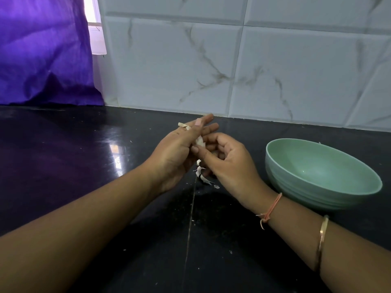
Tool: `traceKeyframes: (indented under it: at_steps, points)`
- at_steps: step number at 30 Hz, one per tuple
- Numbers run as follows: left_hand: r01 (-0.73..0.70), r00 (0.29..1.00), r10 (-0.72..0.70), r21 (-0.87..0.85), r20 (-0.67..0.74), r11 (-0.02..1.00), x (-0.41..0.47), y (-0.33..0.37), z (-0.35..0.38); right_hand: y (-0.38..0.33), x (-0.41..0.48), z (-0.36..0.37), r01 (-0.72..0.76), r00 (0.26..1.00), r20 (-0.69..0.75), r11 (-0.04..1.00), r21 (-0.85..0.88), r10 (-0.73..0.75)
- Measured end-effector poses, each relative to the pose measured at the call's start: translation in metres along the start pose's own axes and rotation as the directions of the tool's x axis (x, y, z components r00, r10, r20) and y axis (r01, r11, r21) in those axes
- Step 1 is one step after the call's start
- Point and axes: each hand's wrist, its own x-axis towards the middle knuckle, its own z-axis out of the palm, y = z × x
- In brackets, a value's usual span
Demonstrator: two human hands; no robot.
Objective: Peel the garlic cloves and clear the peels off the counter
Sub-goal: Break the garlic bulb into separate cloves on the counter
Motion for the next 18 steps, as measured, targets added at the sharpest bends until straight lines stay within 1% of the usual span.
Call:
traceKeyframes:
  at_steps: [2, 4, 7, 10, 14, 18]
  points:
    - [0.039, 0.999, -0.039, 0.006, 0.015, 0.999, -0.0002, 0.0000, 0.0000, -0.0003, 0.0012, -0.0012, -0.021, 0.999, -0.036, 0.999, 0.030, 0.022]
    - [0.079, 0.997, -0.079, -0.021, 0.004, 0.997, 0.0000, 0.0005, -0.0021, -0.0017, 0.0017, -0.0026, -0.040, 0.997, -0.064, 0.994, 0.103, 0.047]
    - [0.089, 0.996, -0.090, -0.034, -0.009, 0.995, 0.0014, 0.0008, -0.0070, -0.0042, 0.0025, -0.0053, -0.069, 0.992, -0.090, 0.980, 0.184, 0.087]
    - [0.057, 0.998, -0.057, 0.013, 0.010, 0.998, 0.0015, -0.0013, -0.0087, -0.0042, 0.0038, -0.0065, -0.098, 0.990, -0.084, 0.978, 0.185, 0.116]
    - [-0.021, 0.998, 0.017, 0.066, 0.056, 0.998, -0.0002, -0.0033, -0.0085, -0.0052, 0.0049, -0.0063, -0.115, 0.990, -0.055, 0.962, 0.248, 0.133]
    - [-0.090, 0.996, 0.087, 0.085, 0.034, 0.992, -0.0015, -0.0043, -0.0064, -0.0063, 0.0036, -0.0054, -0.129, 0.991, 0.012, 0.954, 0.271, 0.130]
